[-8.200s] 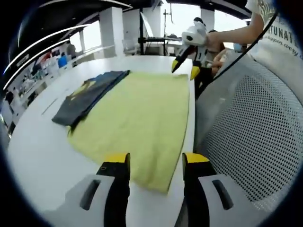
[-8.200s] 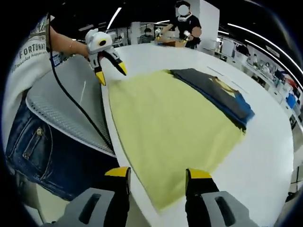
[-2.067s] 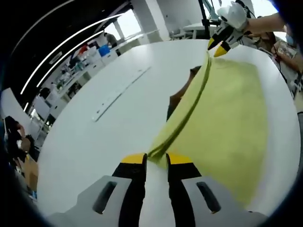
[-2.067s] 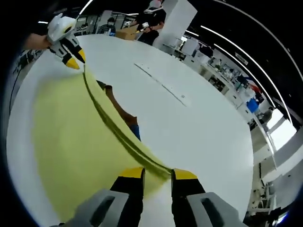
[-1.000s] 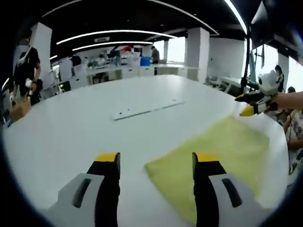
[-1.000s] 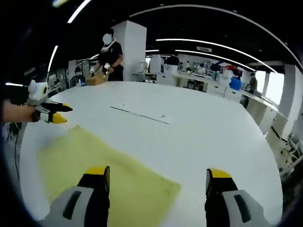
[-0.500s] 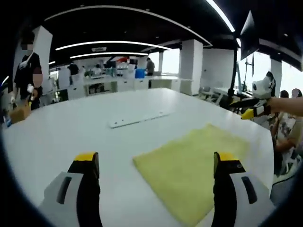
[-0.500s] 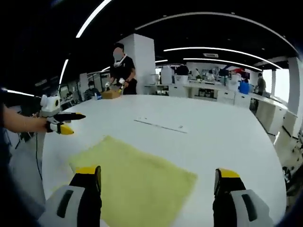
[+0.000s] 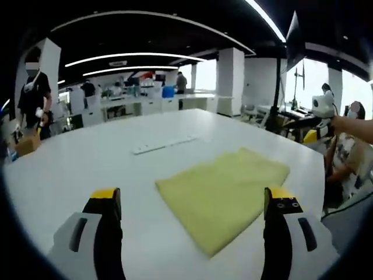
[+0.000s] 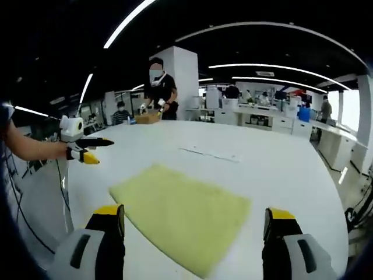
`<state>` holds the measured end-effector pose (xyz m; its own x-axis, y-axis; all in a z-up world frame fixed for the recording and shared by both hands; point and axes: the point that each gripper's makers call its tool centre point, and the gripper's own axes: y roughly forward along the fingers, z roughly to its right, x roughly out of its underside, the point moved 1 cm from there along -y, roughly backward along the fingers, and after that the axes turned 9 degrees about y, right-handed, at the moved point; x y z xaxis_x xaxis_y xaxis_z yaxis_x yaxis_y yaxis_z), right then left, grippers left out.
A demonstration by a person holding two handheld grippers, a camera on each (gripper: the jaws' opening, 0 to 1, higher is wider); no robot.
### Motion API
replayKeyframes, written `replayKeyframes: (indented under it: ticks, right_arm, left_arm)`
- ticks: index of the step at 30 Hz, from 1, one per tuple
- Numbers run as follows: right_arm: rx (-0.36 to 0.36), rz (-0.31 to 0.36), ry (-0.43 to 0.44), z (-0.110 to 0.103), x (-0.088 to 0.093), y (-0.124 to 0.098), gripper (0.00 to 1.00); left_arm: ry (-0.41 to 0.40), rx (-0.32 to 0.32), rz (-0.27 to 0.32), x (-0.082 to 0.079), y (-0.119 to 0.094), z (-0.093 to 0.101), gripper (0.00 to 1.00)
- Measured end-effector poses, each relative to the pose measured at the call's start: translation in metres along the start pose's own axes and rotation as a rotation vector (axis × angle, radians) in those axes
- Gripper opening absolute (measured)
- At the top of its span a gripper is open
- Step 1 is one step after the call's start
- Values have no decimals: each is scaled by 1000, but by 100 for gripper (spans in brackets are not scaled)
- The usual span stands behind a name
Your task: Fold the garment on the visible template until the final outline fits inside the template.
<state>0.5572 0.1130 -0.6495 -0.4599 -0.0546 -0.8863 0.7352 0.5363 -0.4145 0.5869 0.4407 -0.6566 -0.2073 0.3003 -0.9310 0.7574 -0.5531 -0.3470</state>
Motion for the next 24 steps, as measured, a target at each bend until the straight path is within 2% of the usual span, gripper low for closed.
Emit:
replayKeyframes:
  ticks: [5, 12, 18, 24]
  right_arm:
    - [-3, -9, -9, -10, 9, -16, 99]
    - [12, 10, -17, -19, 12, -30, 99]
    - [7, 31, 7, -28, 16, -33, 99]
    - [6, 30, 19, -24, 19, -32, 99]
  left_arm:
    - [-1, 8, -25, 11, -11, 13, 99]
    - [-24, 9, -32, 22, -28, 18, 99]
    - [-10, 21, -50, 28, -37, 22, 99]
    - [-14, 30, -50, 29, -41, 28, 99]
